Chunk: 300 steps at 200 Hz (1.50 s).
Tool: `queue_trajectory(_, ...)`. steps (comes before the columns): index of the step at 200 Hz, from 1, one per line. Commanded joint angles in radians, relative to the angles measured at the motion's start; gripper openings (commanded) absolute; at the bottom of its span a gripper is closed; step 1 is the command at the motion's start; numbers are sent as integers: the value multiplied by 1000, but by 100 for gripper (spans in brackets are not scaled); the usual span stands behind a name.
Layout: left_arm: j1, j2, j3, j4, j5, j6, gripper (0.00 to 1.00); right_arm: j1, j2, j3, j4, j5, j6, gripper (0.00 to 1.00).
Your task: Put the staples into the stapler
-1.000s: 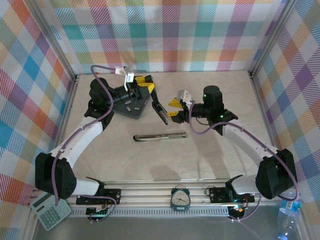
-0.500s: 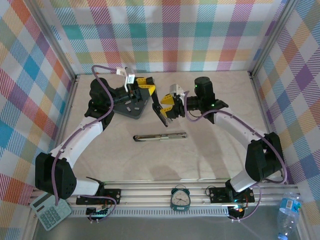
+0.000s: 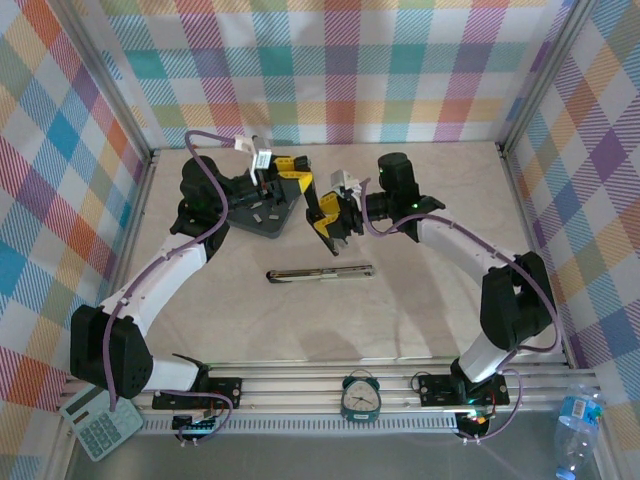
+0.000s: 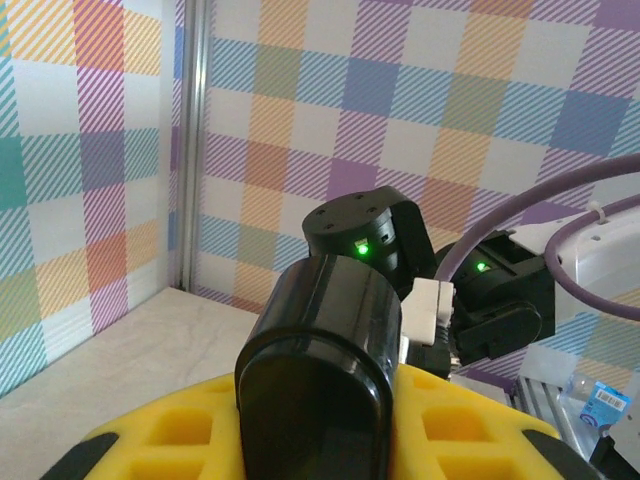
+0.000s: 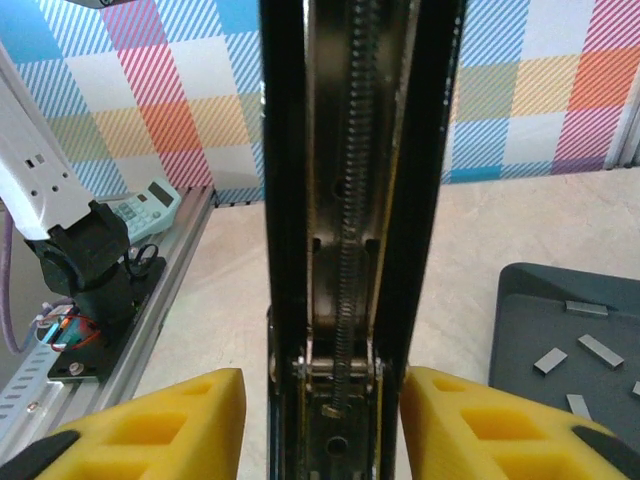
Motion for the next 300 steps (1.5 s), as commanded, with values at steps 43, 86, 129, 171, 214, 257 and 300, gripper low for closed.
queue_trajectory(43, -12, -22, 20, 54, -56, 7, 5, 9, -1, 18, -15, -31, -15, 7)
queue_trajectory(86, 4, -83, -23, -113, -236, 30, 58, 12, -85, -34, -190, 193, -130, 5)
queue_trajectory(129, 61, -177, -124, -240, -459, -50, 89, 66, -136, -39, -440, 436, -291, 3)
queue_trajectory(171, 145, -201, -118, -497, -692, -182, 100, 206, -118, -36, -607, 673, -393, 3)
queue_trajectory(214, 170, -198, -157, -566, -614, -213, 98, 268, -90, -40, -647, 740, -404, 3)
queue_trajectory(257, 169, -190, -194, -659, -369, -363, 95, 277, -48, -32, -654, 758, -400, 2)
queue_trajectory(300, 123, -228, -210, -884, -199, -410, 94, 295, 3, -15, -670, 785, -403, 2)
